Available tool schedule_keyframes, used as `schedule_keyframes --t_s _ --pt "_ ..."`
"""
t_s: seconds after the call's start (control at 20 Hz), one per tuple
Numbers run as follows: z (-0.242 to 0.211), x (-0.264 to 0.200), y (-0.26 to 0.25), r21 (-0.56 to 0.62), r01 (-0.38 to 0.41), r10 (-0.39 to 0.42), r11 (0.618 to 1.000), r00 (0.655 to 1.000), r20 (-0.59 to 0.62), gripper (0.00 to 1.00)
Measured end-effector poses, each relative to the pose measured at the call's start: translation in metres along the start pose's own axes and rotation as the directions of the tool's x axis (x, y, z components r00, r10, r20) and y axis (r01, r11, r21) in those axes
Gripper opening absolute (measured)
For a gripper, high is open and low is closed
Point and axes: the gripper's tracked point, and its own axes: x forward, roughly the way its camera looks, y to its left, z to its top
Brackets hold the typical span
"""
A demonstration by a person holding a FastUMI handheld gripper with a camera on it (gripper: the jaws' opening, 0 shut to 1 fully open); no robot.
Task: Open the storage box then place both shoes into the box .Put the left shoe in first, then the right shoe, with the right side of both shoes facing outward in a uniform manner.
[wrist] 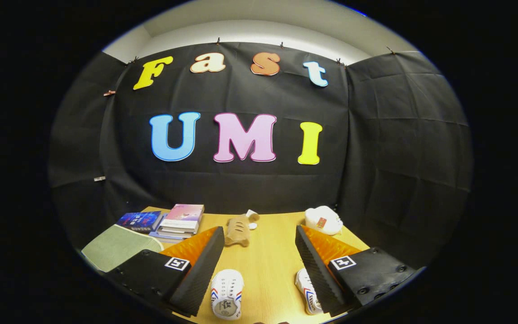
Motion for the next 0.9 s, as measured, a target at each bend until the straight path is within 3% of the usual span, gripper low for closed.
schedule_keyframes --t_s 0.25,0.45,0.6,0.9 --pt "-0.035 0.008 0.038 0.11 -0.15 0.164 0.983 0.977 -0.133 0.98" --pt "-0.066 0.01 0.083 0.222 -0.289 0.338 0.931 0.913 -0.227 0.98" --pt "-0.097 0.006 0.119 0.337 -0.384 0.485 0.86 0.82 -0.303 0.98" --pt "-0.152 -0.032 0.189 0.531 -0.498 0.723 0.686 0.546 -0.422 0.98"
